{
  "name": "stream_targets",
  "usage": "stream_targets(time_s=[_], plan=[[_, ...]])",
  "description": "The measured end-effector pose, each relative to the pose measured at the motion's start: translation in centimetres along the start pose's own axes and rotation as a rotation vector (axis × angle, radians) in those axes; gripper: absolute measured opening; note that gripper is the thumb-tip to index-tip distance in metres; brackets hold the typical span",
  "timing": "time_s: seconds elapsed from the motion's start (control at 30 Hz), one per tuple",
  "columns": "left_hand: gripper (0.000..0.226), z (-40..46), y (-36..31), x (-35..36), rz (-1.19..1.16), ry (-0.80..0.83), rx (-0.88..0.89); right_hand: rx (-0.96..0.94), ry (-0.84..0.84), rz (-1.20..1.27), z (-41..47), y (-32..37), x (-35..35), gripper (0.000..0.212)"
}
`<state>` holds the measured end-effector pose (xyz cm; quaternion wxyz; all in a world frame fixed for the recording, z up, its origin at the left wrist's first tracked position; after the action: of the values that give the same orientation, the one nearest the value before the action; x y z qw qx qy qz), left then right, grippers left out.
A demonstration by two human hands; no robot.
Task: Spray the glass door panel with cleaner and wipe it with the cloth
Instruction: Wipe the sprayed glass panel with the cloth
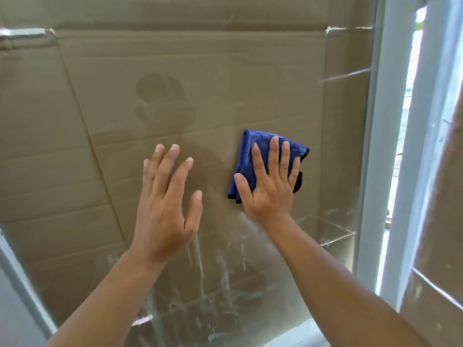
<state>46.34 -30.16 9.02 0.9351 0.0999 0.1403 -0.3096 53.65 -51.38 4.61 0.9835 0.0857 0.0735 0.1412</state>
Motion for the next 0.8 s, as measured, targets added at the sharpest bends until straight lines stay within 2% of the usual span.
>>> stream_targets(time_s=[0.17,0.27,0.33,0.43,0.5,0.57,0.8], plan=[[0.054,0.6,-1.3,2.4,0.024,0.070,-0.001,0.324,0.018,-0.008,-1.5,-7.2,-0.8,0.076],[0.054,0.9,-2.4,3.7,0.055,0.097,0.041,0.485,0.024,0.036,-2.5,-7.9,-0.9,0.080],[0.055,1.0,-3.4,4.6,0.069,0.132,0.072,0.459,0.024,0.038,-3.0,-6.7,-0.7,0.078],[0.059,1.2,-4.7,6.0,0.105,0.196,0.128,0.200,0.040,0.003,-2.7,-4.5,-0.4,0.072],[0.060,1.4,-5.2,6.8,0.129,0.207,0.142,0.114,0.032,0.009,-1.2,-4.4,-0.7,0.071],[0.060,1.8,-5.6,7.2,0.149,0.204,0.135,0.147,0.027,0.017,0.9,-5.4,-1.1,0.071],[0.058,2.6,-6.6,8.4,0.160,0.203,0.189,0.498,0.121,0.066,5.4,-11.6,-3.3,0.079]])
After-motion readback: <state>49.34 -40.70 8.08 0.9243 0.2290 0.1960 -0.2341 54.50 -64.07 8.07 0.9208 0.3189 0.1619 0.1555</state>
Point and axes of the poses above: each hand's wrist, its own z-axis towards the middle knuckle, its own x-axis out of the palm, y = z × x, the point moved 1 cm from there along z, towards the middle knuckle, and after that the axes turned 3 degrees about z, right-handed, at the moved point
